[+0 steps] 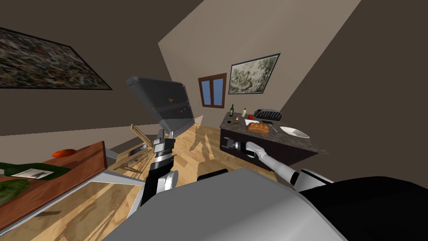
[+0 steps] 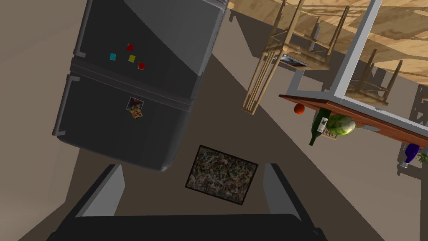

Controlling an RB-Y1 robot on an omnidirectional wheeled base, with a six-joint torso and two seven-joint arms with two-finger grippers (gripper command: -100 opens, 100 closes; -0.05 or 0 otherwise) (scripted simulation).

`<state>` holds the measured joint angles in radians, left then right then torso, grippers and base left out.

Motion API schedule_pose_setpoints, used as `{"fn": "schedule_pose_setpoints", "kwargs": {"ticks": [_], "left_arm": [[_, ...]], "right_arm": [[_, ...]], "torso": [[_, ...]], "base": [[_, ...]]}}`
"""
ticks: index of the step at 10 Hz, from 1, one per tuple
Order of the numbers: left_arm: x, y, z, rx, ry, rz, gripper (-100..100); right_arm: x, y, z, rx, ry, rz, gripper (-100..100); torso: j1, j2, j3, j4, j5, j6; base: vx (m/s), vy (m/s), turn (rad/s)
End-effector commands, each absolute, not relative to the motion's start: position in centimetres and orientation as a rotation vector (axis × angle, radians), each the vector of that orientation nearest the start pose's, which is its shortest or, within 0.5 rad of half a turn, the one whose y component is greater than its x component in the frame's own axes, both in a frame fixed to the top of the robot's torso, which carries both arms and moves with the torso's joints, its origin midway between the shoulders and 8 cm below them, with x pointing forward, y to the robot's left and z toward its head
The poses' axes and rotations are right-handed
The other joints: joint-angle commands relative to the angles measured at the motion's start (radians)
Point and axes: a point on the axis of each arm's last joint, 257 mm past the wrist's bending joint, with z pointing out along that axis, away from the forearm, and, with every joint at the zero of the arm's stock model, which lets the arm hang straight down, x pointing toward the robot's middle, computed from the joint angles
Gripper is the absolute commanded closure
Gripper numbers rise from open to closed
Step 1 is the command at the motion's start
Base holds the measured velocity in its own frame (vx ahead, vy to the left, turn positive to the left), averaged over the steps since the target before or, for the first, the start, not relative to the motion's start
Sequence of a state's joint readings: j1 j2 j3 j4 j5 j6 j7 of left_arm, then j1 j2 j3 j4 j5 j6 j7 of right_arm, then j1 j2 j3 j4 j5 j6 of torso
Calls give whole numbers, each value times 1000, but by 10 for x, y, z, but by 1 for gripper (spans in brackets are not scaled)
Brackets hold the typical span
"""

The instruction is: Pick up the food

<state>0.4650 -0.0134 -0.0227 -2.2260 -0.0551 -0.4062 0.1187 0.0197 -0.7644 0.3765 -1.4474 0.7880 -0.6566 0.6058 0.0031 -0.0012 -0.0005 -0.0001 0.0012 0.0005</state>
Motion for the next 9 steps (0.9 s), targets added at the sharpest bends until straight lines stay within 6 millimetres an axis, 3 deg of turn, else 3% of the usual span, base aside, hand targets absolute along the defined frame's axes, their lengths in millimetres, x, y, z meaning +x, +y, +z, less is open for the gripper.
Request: {"fn": "schedule_pose_setpoints", "kwargs": {"ticks": [1,4,5,6,7,8,9], "left_arm": [[374,268,-7,-781,679,-1382,0],[374,268,-7,-781,679,-1382,0],[374,268,-7,-781,678,-1382,0],[374,268,-7,-781,678,-1382,0],[374,268,-7,-781,679,-1382,0],[374,268,-7,-781,679,-1382,0],[374,268,-7,-781,679,-1382,0]], "right_arm": [[416,-212,-328,-1193,1534,287,-100],[414,-254,-359,-1308,1597,194,-100],[412,-280,-378,-1404,1623,131,-100],[411,-290,-378,-1424,1630,112,-100],[408,-320,-391,-1525,1648,46,-100],[407,-330,-392,-1535,1662,30,-100],[402,-365,-403,-1631,1688,-36,-100]], "torso": [[0,0,0,0,0,0],[4,-1,-1,0,1,0],[4,-1,-1,0,1,0],[4,-1,-1,0,1,0],[3,-1,-1,0,1,0],[3,-2,-1,0,1,0],[2,-3,-1,0,0,0]], "base": [[18,86,75],[31,115,56],[33,129,97],[40,111,34],[55,98,77],[64,79,45],[103,127,92]]}}
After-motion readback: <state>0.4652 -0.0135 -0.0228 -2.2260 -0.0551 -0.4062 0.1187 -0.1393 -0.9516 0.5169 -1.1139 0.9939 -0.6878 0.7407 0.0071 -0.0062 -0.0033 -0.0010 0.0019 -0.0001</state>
